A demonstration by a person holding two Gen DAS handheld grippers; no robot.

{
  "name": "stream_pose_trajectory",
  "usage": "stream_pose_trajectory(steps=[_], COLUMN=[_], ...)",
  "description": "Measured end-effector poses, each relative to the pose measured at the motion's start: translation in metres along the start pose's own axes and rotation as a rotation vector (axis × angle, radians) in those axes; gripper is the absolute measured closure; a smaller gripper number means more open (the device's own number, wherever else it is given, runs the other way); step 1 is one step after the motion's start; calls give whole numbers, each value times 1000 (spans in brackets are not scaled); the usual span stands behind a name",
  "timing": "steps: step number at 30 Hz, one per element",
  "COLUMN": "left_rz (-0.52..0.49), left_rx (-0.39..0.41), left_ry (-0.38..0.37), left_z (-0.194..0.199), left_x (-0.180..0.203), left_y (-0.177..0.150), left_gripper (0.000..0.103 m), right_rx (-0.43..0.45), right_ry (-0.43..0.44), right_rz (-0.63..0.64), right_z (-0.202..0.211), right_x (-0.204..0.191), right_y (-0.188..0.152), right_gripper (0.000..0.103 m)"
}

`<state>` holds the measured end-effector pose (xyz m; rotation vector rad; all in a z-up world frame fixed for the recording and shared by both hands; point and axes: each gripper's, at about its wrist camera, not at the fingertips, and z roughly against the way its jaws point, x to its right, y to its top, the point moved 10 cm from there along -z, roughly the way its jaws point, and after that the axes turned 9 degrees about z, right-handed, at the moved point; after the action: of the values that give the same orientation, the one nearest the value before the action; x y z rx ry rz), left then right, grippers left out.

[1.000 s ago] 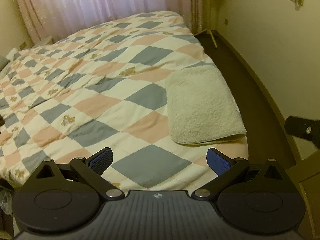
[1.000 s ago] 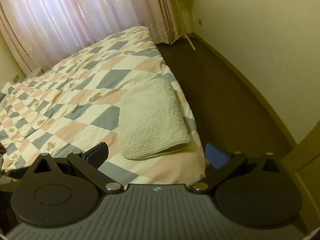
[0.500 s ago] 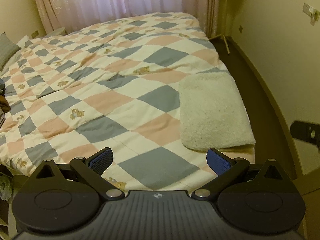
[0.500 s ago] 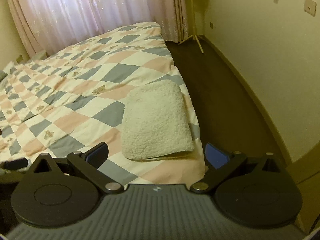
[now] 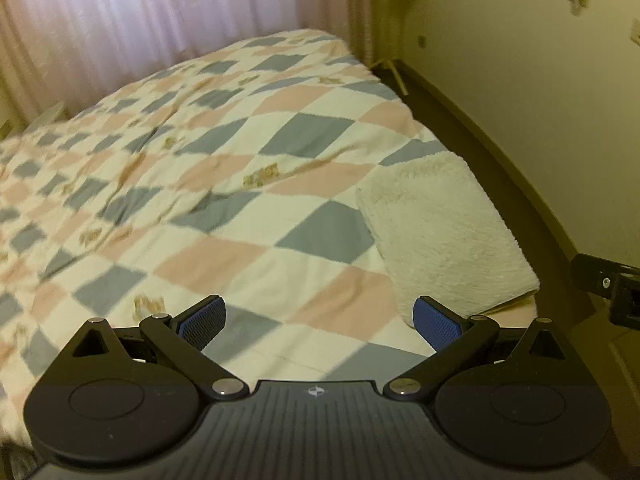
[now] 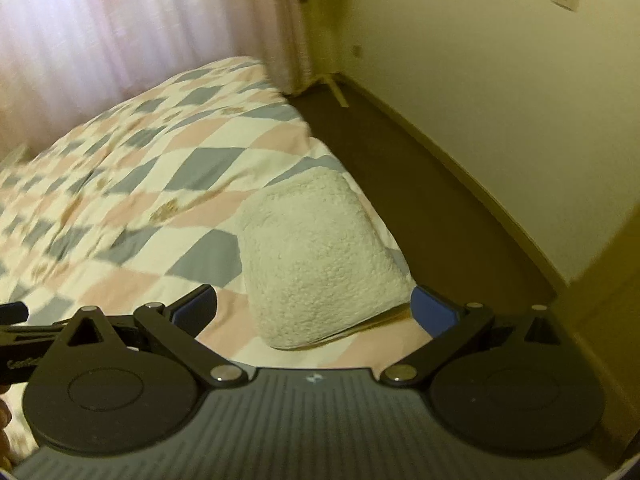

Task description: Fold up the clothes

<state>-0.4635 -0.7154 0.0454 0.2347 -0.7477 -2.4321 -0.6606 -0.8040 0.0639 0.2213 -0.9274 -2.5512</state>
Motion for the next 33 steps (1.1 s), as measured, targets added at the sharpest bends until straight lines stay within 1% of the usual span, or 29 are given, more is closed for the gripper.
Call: stream_pose_trajectory(steps=[3, 6, 7, 10, 12, 15, 20, 24, 27, 33], left_rz=[-63, -117, -132, -160, -154, -144, -161, -153, -137, -156], left_rx=[-12, -30, -36, -38, -31, -27, -19, -29, -39, -31], left_ry=[-50, -92, -103, -127, -145, -163, -126, -89, -81, -101], left_z=[-8, -18, -21, -24, -20, -13, -4, 2, 8, 14], left_x=[-12, -19, -20, -25, -27, -30, -40, -46, -46, -36], left_y=[10, 13, 13, 13, 12, 9, -1, -14, -26, -31], left_gripper=[0, 0, 1, 1, 1, 1, 1, 1, 1, 1], right_rx=[-3, -21, -32, -62, -71, -73, -92, -113, -114, -101], right_ry=[-49, -56, -63, -97, -125, -134, -126, -109, -98, -96], right_rz=[-110, -222, -238, -237, -214, -200, -179, -172, -157, -154], right_z=[6, 10, 11, 17, 20, 23, 26, 32, 39, 51], right_x=[-13, -21, -25, -35, -40, -47, -53, -54, -52, -41], right_y=[-5, -17, -21, -32, -35, -36, -42, -54, -62, -75], right_gripper=[1, 1, 1, 1, 1, 1, 1, 1, 1, 0])
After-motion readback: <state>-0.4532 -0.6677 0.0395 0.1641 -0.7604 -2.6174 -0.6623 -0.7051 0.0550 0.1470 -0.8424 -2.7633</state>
